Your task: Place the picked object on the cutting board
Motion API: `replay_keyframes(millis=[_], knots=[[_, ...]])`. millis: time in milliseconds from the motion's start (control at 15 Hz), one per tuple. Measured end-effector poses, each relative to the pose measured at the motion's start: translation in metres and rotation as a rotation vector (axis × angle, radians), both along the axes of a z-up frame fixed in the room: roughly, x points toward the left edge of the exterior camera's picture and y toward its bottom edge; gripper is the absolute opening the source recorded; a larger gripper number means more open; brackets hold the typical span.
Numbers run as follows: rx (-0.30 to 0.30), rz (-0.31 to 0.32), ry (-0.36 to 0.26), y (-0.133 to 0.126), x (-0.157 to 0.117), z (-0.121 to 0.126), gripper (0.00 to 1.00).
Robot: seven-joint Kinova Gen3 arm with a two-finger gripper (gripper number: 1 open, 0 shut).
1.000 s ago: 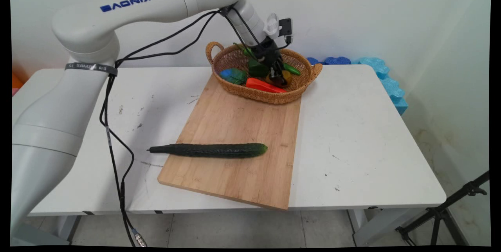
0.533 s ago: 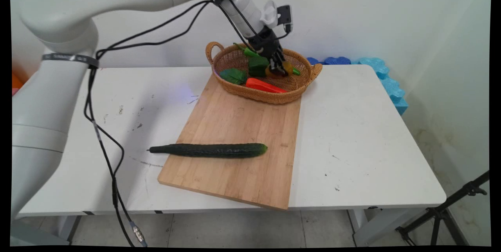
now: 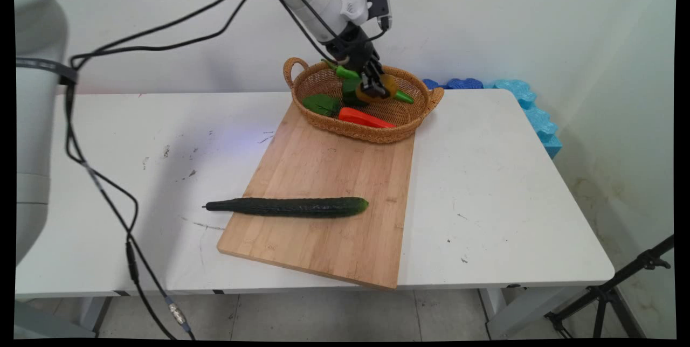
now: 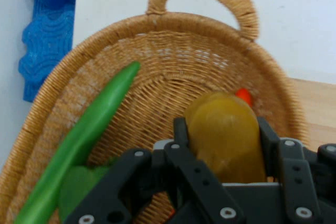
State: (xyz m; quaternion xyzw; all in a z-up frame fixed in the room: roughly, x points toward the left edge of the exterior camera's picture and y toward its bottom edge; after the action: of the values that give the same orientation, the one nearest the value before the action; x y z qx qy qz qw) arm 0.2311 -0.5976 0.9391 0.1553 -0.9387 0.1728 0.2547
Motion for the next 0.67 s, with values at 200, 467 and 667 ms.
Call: replay_keyframes(millis=[200,467,667], knots=[[0.011,0.015,0.011,0.029,0.006,0.010,0.00],[0.044,0.034,0.021,0.068,0.016,0.014,0.00],[0.067,0.035,0.019,0.089,0.023,0.010,0.00]])
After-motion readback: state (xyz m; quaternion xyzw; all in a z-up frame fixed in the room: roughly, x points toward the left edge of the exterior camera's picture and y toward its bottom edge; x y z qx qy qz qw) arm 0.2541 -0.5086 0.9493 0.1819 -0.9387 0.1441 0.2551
